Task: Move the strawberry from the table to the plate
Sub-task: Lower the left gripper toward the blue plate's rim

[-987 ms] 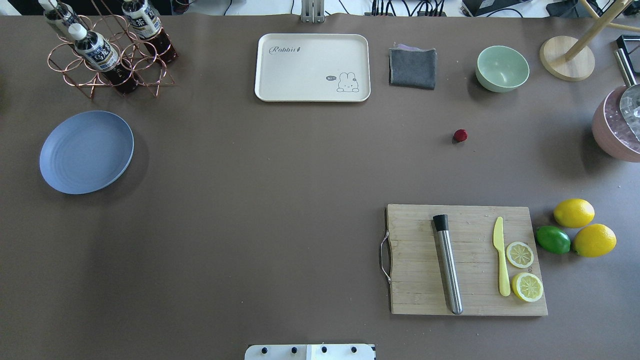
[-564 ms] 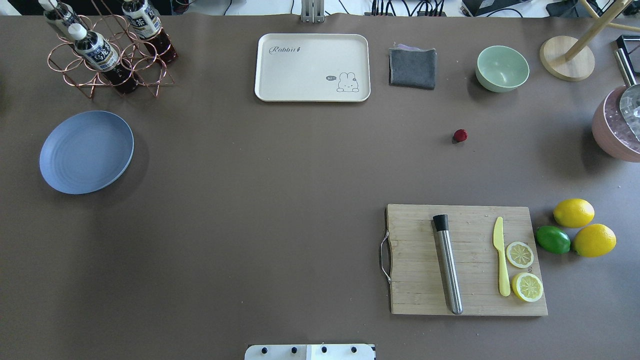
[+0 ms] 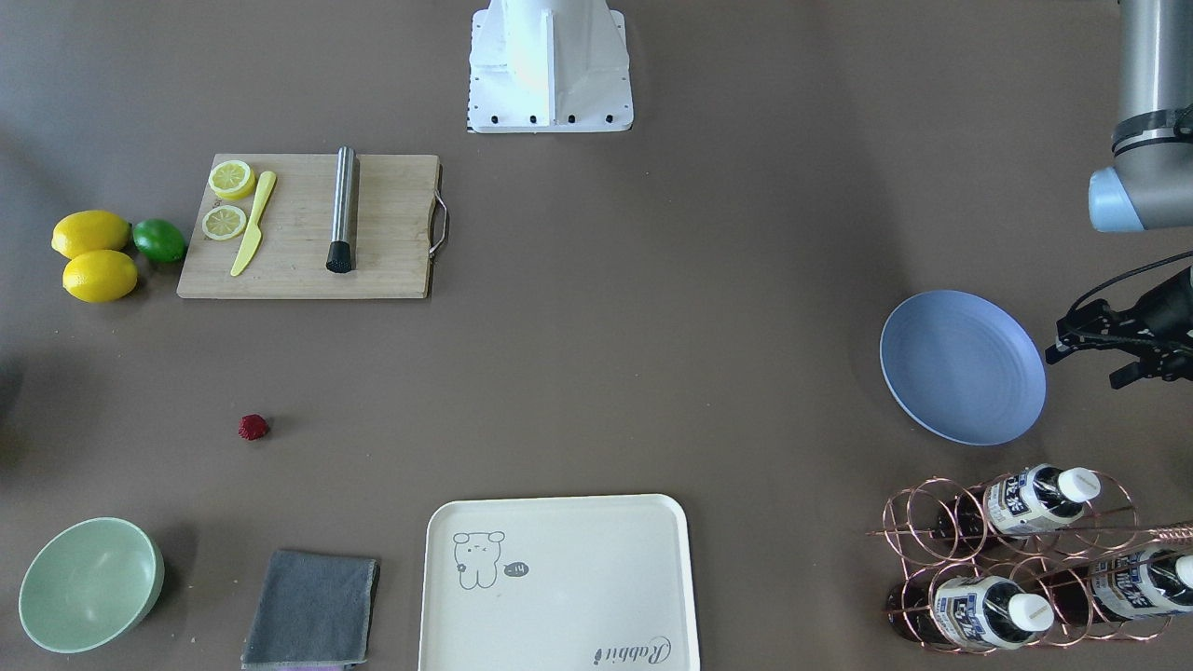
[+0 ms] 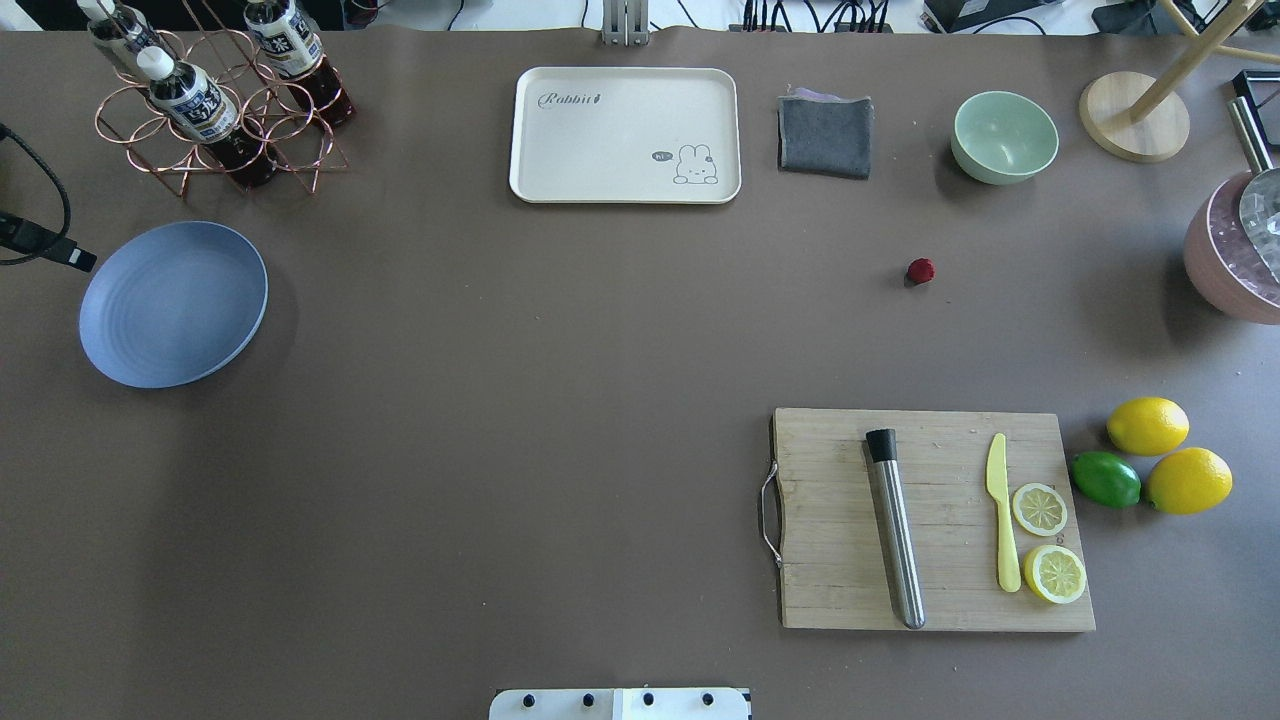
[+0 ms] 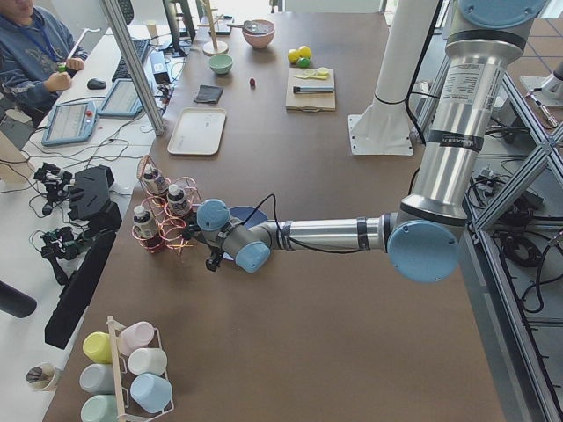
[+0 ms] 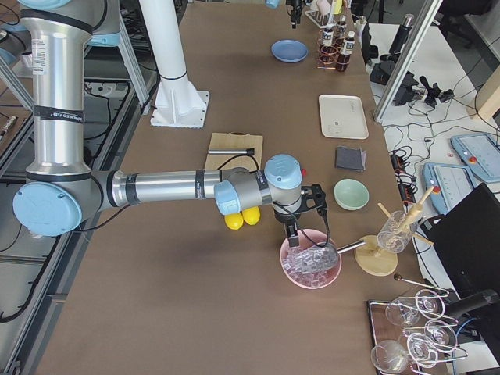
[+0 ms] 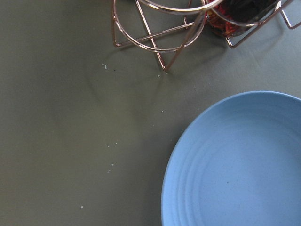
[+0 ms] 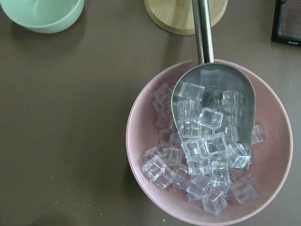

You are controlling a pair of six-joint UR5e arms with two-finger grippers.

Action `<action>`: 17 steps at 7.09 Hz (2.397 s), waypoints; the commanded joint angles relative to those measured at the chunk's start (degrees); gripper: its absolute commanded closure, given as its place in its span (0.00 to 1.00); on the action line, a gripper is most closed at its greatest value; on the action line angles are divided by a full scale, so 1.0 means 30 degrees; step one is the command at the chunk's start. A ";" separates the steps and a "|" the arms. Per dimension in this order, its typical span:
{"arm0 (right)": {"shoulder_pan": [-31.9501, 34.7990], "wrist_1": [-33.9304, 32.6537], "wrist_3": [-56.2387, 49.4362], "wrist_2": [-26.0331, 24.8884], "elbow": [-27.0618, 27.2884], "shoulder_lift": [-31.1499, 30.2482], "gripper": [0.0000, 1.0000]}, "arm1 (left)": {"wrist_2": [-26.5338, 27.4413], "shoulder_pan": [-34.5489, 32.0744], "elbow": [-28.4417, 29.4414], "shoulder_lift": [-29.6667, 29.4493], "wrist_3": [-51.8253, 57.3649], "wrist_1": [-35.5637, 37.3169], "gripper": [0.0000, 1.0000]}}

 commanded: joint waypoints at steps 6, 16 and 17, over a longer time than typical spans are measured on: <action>-0.0206 0.0051 0.0003 -0.0007 -0.0014 0.0123 0.00 | 0.0332 0.0955 0.1456 0.0076 -0.0238 -0.1988 0.07; -0.0294 0.0139 0.0032 -0.0007 -0.0043 0.0123 0.00 | -0.0457 0.0984 -0.1023 -0.0538 -0.6052 -0.2310 1.00; -0.0294 0.0139 0.0032 0.0022 -0.0072 0.0123 0.00 | -0.0401 0.1594 -0.1469 -0.1033 -0.7605 -0.2368 1.00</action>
